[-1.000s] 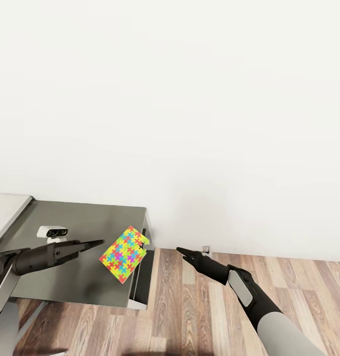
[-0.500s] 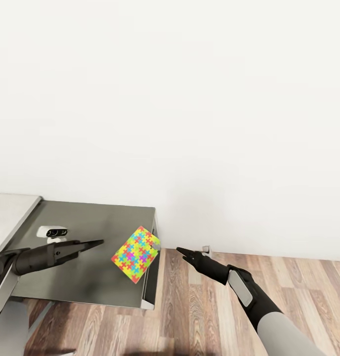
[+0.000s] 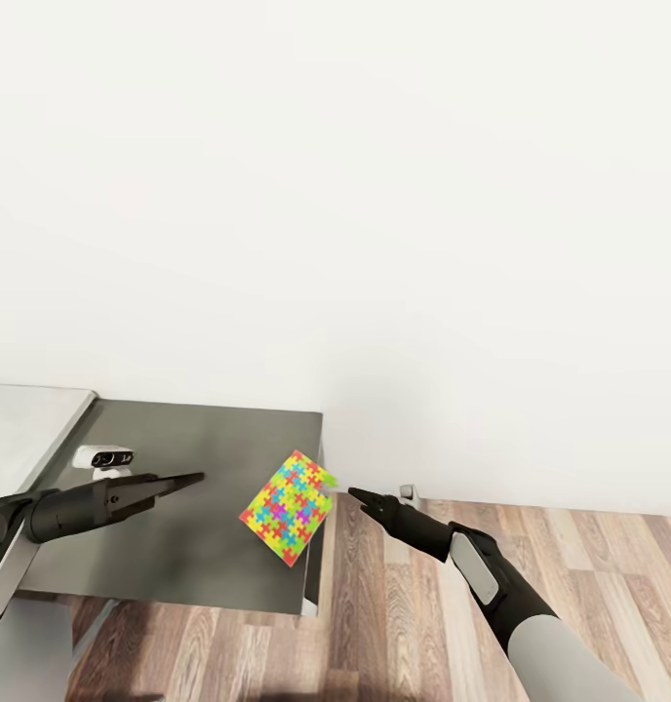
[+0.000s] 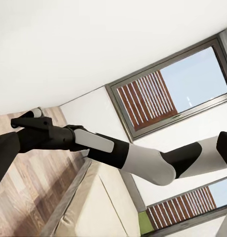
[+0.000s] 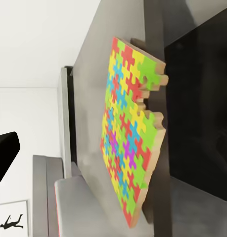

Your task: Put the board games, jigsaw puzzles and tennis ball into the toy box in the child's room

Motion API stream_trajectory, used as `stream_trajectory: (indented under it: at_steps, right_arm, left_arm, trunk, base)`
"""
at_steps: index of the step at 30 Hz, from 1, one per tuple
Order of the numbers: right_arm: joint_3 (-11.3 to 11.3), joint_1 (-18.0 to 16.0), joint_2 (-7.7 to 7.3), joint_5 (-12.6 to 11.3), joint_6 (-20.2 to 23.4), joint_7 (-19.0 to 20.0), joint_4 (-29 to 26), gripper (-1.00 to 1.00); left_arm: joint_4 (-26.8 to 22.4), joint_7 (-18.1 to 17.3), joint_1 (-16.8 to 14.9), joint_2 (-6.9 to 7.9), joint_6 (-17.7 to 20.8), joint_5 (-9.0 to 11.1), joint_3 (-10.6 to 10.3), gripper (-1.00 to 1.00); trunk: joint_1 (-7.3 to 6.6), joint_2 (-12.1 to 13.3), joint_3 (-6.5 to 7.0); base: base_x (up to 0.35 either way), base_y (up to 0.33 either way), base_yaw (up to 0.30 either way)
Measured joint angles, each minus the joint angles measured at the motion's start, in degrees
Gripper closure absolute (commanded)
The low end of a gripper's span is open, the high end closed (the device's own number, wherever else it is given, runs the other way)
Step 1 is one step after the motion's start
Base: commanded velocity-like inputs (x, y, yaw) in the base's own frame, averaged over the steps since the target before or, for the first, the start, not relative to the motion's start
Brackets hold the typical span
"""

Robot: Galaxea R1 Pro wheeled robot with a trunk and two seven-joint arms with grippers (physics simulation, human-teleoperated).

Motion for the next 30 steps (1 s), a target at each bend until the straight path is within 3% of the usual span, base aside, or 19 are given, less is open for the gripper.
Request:
stream_trajectory:
  at_steps: [8, 30]
  right_arm:
    - [0.0, 0.0, -0.06, 0.0, 0.0, 0.0, 0.0, -1.0]
    - [-0.1, 0.0, -0.56, 0.2, -0.5, 0.1, -0.1, -1.0]
  left_arm:
    - [0.0, 0.0, 0.0, -0.03, 0.0, 0.0, 0.0, -1.0]
    - [0.0, 0.0, 0.0, -0.08, -0.1, 0.3, -0.1, -1.0]
  trunk:
    - [-0.01, 0.0, 0.0]
    - [0.0, 0.0, 0.0]
  base:
    - [0.062, 0.144, 0.0]
    - [0.01, 0.007, 0.0]
